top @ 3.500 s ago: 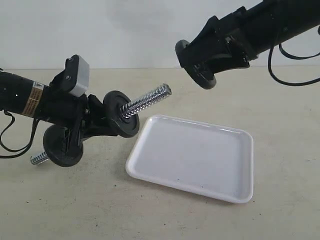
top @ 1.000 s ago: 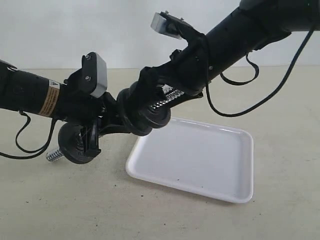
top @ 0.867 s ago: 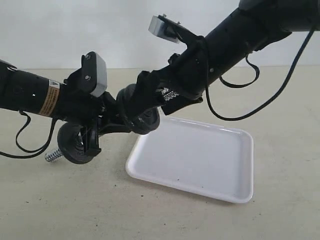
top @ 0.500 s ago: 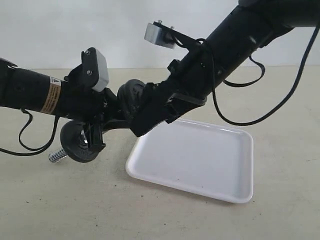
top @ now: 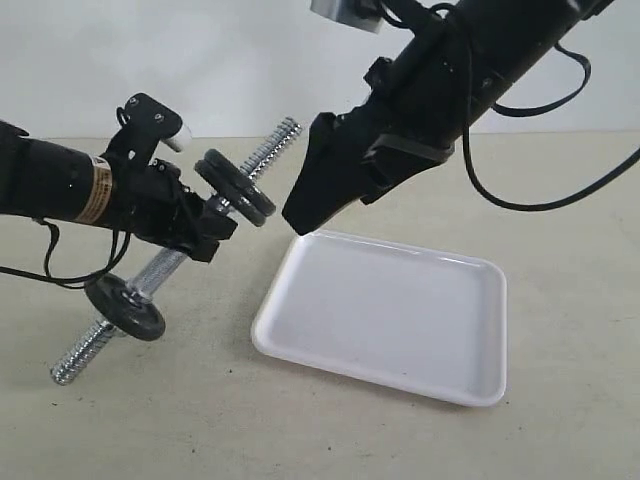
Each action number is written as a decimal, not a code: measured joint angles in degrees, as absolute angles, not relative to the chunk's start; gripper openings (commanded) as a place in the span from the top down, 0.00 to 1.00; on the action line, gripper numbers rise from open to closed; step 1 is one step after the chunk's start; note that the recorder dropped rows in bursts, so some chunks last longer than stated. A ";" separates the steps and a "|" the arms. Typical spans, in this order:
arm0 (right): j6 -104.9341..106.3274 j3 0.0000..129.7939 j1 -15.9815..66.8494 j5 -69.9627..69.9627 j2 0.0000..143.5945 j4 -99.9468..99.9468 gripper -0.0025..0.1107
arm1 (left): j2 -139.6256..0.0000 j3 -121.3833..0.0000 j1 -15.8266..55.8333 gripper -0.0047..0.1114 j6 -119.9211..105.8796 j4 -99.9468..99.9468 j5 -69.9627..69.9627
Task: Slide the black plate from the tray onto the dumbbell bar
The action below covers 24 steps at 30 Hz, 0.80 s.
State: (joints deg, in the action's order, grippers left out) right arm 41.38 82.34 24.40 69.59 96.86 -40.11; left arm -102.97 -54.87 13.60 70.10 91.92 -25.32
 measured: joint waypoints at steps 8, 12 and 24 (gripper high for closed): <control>40.46 82.34 24.40 69.59 96.86 -40.49 0.07 | -104.27 -54.87 13.71 0.92 81.86 87.37 -26.84; 40.46 82.34 24.40 69.59 96.86 -40.61 0.07 | -107.70 -55.11 13.80 0.92 83.99 82.83 -27.49; 40.46 82.34 24.40 69.59 96.86 -40.61 0.07 | -114.61 -55.23 13.80 0.92 83.65 74.77 -28.26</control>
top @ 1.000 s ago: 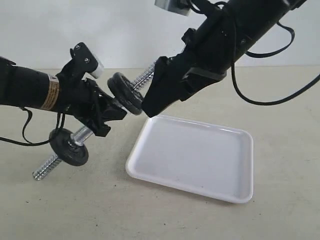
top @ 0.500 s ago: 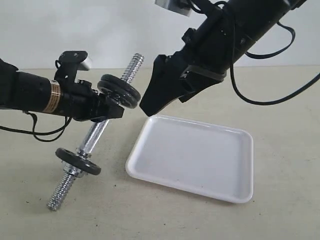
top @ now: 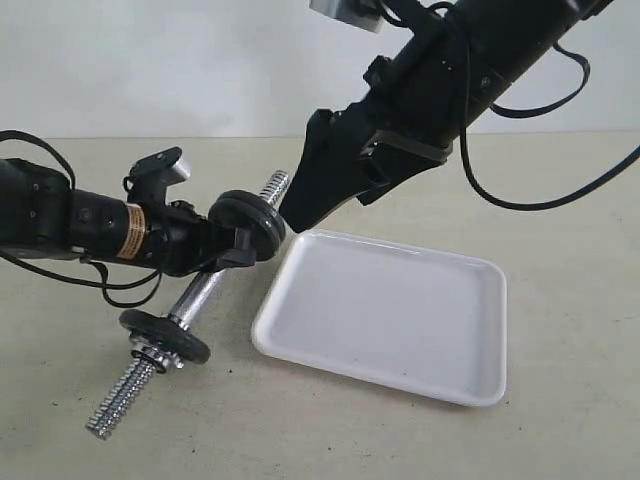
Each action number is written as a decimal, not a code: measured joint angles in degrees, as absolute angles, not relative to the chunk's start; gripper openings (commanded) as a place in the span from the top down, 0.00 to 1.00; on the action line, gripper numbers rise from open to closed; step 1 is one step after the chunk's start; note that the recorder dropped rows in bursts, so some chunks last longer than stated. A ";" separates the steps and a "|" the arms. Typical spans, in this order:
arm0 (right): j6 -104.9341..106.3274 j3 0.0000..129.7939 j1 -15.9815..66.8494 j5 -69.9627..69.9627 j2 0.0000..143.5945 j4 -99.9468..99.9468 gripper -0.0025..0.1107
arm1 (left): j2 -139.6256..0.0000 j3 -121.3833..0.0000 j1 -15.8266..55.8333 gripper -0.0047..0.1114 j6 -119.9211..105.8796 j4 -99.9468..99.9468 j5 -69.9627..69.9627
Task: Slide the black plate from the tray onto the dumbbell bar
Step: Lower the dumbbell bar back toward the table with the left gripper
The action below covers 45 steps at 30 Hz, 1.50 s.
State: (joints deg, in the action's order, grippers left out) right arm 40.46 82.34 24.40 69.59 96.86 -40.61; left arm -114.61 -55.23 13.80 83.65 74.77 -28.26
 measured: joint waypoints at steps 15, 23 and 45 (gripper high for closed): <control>40.46 82.34 24.40 69.59 96.86 -41.04 0.07 | -115.22 -55.23 13.80 0.92 80.27 66.02 -26.62; 40.46 82.34 24.40 69.59 96.86 -41.32 0.07 | -115.22 -55.23 14.07 0.92 80.27 66.02 -26.21; 42.98 82.34 24.40 69.59 96.86 -45.17 0.07 | -117.96 -55.93 15.12 0.91 79.93 64.35 -28.19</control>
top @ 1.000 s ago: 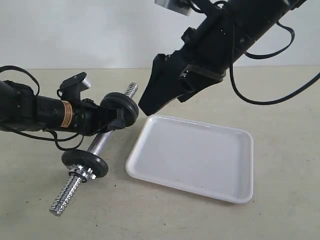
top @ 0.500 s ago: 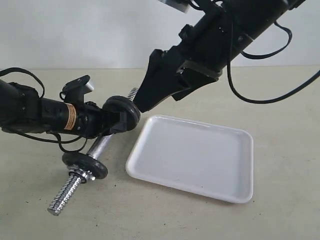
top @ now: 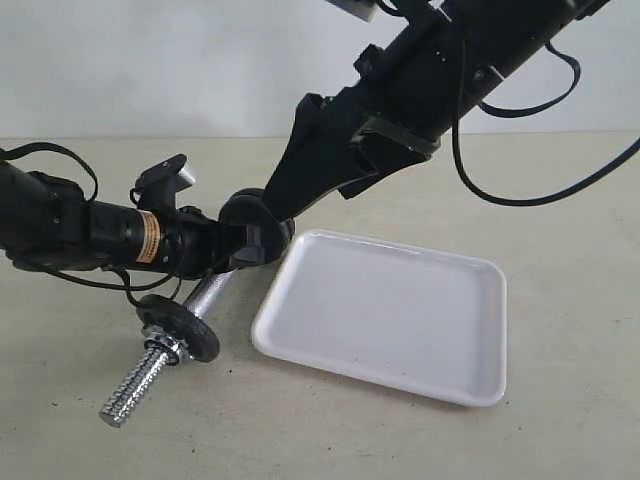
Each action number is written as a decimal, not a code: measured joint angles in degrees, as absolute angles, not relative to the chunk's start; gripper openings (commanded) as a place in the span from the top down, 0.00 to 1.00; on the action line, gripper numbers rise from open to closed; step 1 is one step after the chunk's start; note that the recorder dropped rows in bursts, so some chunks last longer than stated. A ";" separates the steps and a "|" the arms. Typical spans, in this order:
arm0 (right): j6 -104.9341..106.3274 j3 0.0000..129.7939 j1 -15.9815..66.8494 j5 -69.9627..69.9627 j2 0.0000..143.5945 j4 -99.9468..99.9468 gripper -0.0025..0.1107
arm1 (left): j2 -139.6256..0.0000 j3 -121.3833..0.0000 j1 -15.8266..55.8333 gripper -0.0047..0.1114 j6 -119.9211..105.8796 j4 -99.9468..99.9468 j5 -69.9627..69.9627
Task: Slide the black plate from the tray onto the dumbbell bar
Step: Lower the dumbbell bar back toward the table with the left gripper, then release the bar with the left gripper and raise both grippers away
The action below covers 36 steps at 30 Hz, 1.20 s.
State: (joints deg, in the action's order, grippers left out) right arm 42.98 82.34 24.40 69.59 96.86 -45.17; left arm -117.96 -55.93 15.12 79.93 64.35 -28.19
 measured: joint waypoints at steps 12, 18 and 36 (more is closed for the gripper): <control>43.13 82.34 24.40 69.59 96.86 -45.17 0.07 | -117.86 -56.44 15.12 0.54 80.13 63.61 -30.80; 43.35 82.34 24.40 69.59 96.86 -45.17 0.07 | -117.39 -56.89 15.12 0.54 80.95 63.27 -32.82; 43.35 82.34 24.40 69.59 96.86 -45.17 0.07 | -113.21 -57.02 14.03 0.54 82.90 68.78 -33.35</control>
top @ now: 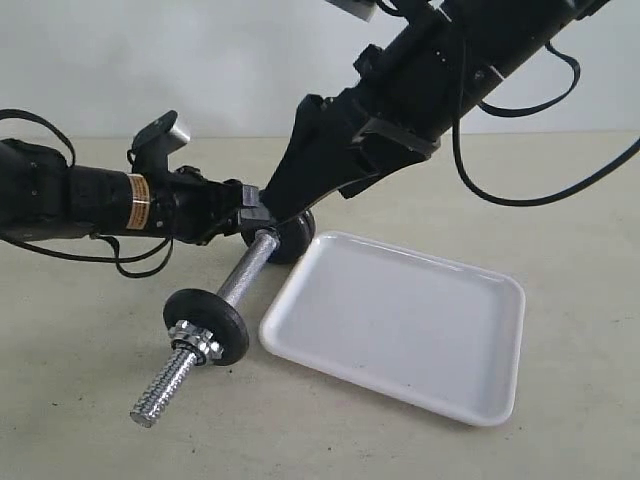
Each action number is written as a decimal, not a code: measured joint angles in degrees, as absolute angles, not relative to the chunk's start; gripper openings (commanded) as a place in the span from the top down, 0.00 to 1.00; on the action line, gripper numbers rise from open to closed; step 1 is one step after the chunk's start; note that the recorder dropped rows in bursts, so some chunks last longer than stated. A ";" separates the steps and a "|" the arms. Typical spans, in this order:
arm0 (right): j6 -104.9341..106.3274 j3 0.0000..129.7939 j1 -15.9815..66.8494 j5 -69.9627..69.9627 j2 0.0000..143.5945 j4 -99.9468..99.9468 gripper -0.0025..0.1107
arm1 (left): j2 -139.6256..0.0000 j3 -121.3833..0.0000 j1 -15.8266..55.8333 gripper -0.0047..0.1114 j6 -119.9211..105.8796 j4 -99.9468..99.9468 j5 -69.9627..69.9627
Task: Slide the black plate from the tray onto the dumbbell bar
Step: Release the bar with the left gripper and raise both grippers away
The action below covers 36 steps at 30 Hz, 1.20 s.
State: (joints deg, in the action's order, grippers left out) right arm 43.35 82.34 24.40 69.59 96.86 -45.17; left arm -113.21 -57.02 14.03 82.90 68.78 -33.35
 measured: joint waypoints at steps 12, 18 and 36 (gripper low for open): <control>44.48 82.34 24.40 69.59 96.86 -45.17 0.07 | -101.96 -57.02 6.83 0.55 99.28 92.08 -33.79; 43.17 82.34 24.40 69.59 96.86 -45.17 0.07 | -93.57 -57.02 4.96 0.55 99.58 94.72 -36.82; 58.62 82.34 24.13 67.61 83.36 -56.98 0.07 | -70.72 -56.91 4.59 0.55 99.20 99.67 -69.21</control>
State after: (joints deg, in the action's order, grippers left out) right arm 58.62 82.34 24.13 67.61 83.36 -56.98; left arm -70.72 -56.91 4.59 99.20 99.67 -69.21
